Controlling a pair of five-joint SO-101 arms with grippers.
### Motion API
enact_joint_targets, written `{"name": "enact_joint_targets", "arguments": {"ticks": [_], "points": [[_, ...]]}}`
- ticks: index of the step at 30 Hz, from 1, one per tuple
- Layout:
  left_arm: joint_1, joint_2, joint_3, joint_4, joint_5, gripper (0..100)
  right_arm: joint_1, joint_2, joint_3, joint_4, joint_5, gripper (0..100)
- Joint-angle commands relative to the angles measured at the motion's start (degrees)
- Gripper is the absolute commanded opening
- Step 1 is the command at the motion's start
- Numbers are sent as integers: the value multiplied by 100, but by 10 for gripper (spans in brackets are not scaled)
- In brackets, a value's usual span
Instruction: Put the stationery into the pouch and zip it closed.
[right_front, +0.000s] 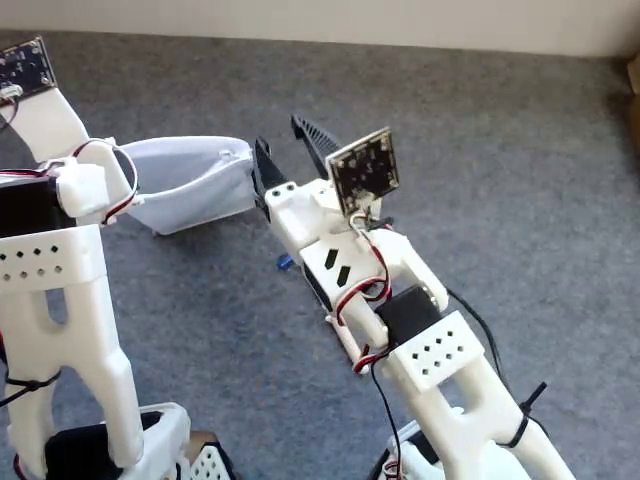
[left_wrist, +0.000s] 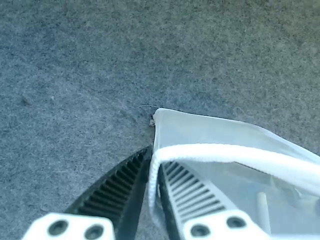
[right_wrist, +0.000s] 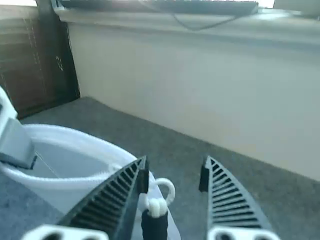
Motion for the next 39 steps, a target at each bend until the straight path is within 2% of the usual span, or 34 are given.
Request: {"name": "enact_joint_targets", "arguments": {"ticks": [1,7,20,39], "points": [[-75,22,92,-105,70,8,145,-31,-699,611,-246,159],[-75,22,92,-105,70,8,409,-31,-945,1552,-264,159],[-75,22,92,-105,70,8,514,-31,-910,2519,-273,159],[-110,13,48,-70,70,8,514,22,-391,2607,-273,159]]}}
